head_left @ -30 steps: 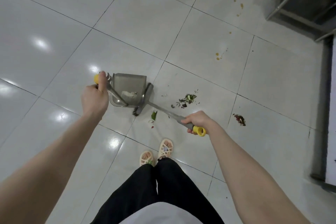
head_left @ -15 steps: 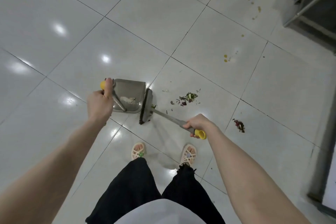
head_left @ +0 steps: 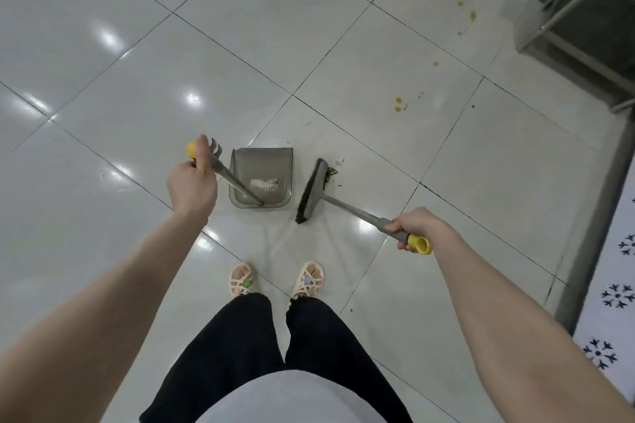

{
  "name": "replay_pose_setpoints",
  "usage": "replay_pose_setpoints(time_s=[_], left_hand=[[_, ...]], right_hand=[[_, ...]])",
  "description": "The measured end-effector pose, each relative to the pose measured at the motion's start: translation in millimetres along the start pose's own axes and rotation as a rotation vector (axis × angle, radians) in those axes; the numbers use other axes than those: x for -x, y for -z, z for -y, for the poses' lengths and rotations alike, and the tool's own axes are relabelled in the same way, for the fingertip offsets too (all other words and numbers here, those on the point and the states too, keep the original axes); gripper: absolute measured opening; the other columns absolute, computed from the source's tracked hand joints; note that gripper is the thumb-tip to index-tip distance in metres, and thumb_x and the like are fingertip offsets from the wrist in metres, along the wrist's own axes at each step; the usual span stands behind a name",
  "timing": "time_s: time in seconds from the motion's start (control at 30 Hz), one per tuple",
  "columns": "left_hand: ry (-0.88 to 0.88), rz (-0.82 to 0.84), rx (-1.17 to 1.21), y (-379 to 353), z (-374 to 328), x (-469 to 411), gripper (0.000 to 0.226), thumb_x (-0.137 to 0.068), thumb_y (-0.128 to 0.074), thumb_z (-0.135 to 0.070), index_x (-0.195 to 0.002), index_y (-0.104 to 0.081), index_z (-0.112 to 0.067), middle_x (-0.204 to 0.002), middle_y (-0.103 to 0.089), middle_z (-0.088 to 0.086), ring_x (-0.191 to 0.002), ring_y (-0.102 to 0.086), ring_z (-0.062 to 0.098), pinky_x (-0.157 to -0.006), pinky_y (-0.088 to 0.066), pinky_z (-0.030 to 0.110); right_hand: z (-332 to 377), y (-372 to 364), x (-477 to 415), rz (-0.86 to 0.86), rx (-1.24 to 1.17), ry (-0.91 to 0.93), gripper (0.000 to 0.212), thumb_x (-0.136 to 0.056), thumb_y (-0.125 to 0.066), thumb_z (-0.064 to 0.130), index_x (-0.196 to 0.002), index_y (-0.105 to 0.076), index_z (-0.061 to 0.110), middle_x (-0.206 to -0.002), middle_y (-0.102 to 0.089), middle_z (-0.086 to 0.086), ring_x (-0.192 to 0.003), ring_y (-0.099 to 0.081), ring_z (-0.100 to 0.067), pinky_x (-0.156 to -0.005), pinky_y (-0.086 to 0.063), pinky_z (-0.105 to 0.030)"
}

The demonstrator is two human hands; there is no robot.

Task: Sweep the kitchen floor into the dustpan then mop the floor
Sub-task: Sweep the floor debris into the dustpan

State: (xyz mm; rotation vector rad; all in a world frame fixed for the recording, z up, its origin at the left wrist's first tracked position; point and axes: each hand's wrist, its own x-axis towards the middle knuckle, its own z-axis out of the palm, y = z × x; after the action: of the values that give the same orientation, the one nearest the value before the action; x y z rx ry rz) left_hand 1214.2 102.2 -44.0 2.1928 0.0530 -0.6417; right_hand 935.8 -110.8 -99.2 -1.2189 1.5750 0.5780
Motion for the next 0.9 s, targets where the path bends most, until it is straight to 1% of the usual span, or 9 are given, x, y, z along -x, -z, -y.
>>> replay_pose_setpoints(time_s=[0.13,0.3,0.37,0.47,0.57,0.63,0.73,0.8,0.9], left_hand=[[-0.028,0.015,0.012,-21,-10,19,0.067,-0.091,-0.033,-0.068,-0.058,-0.05,-0.013,-0.062,-0.049,0.0,-0.062,-0.044,0.026,-0.057,-0.042,0.031],[-0.032,-0.002,0.029,-27,-19,22,0.068,-0.09,-0.034,-0.069,-0.058,-0.048,-0.01,-0.061,-0.047,0.003,-0.062,-0.043,0.026,-0.056,-0.039,0.031],[-0.041,-0.011,0.034,-27,-24,20,0.065,-0.091,-0.034,-0.068,-0.058,-0.049,-0.014,-0.06,-0.047,0.001,-0.061,-0.042,0.025,-0.055,-0.038,0.03],[-0.063,-0.035,0.053,-23,-31,15,0.062,-0.092,-0.035,-0.066,-0.057,-0.047,-0.016,-0.06,-0.047,-0.001,-0.058,-0.04,0.025,-0.054,-0.037,0.029],[-0.079,-0.052,0.044,-19,-39,5,0.064,-0.091,-0.034,-0.067,-0.058,-0.047,-0.014,-0.061,-0.047,0.0,-0.054,-0.04,0.024,-0.054,-0.037,0.029],[-0.084,-0.069,0.007,-17,-45,-9,0.069,-0.089,-0.032,-0.07,-0.06,-0.045,-0.009,-0.061,-0.045,0.006,-0.055,-0.042,0.026,-0.055,-0.039,0.031],[-0.078,-0.08,-0.047,-16,-54,-32,0.074,-0.087,-0.03,-0.074,-0.06,-0.042,-0.006,-0.062,-0.043,0.01,-0.058,-0.044,0.026,-0.055,-0.041,0.032],[-0.069,-0.079,-0.063,-16,-59,-49,0.073,-0.086,-0.031,-0.074,-0.061,-0.04,-0.007,-0.063,-0.042,0.011,-0.059,-0.045,0.026,-0.053,-0.04,0.031],[-0.064,-0.057,-0.091,-18,-72,-73,0.07,-0.083,-0.032,-0.075,-0.066,-0.043,-0.007,-0.064,-0.041,0.012,-0.059,-0.044,0.025,-0.052,-0.038,0.029]], right_hand=[[-21,26,1,-0.015,-0.041,0.029,0.036,-0.08,-0.072,0.006,-0.112,-0.062,-0.005,-0.072,-0.058,-0.014,-0.032,-0.054,-0.018,-0.039,-0.041,-0.02],[-20,49,5,0.009,-0.124,0.084,0.032,-0.073,-0.075,0.004,-0.101,-0.063,-0.006,-0.069,-0.058,-0.015,-0.041,-0.055,-0.023,-0.049,-0.045,-0.028],[-13,52,7,0.013,-0.156,0.1,0.03,-0.075,-0.075,0.002,-0.1,-0.062,-0.006,-0.07,-0.057,-0.015,-0.039,-0.054,-0.022,-0.045,-0.044,-0.027],[9,42,6,0.026,-0.154,0.131,0.035,-0.077,-0.075,0.002,-0.107,-0.062,-0.008,-0.076,-0.057,-0.016,-0.033,-0.053,-0.019,-0.037,-0.042,-0.02],[36,20,-2,0.046,-0.161,0.168,0.039,-0.077,-0.075,0.003,-0.112,-0.063,-0.009,-0.074,-0.059,-0.015,-0.031,-0.053,-0.018,-0.039,-0.043,-0.021],[57,5,-7,0.072,-0.166,0.184,0.037,-0.079,-0.074,0.004,-0.112,-0.063,-0.009,-0.069,-0.059,-0.015,-0.033,-0.053,-0.018,-0.041,-0.045,-0.023],[88,-16,-16,0.098,-0.164,0.204,0.033,-0.081,-0.073,0.007,-0.108,-0.063,-0.009,-0.062,-0.059,-0.016,-0.036,-0.053,-0.018,-0.044,-0.047,-0.023],[109,-28,-23,0.113,-0.165,0.211,0.028,-0.081,-0.072,0.008,-0.102,-0.063,-0.008,-0.062,-0.059,-0.017,-0.037,-0.053,-0.019,-0.046,-0.047,-0.025],[139,-44,-34,0.116,-0.184,0.202,0.018,-0.081,-0.073,0.006,-0.088,-0.059,-0.004,-0.064,-0.059,-0.018,-0.033,-0.055,-0.018,-0.04,-0.047,-0.024]])
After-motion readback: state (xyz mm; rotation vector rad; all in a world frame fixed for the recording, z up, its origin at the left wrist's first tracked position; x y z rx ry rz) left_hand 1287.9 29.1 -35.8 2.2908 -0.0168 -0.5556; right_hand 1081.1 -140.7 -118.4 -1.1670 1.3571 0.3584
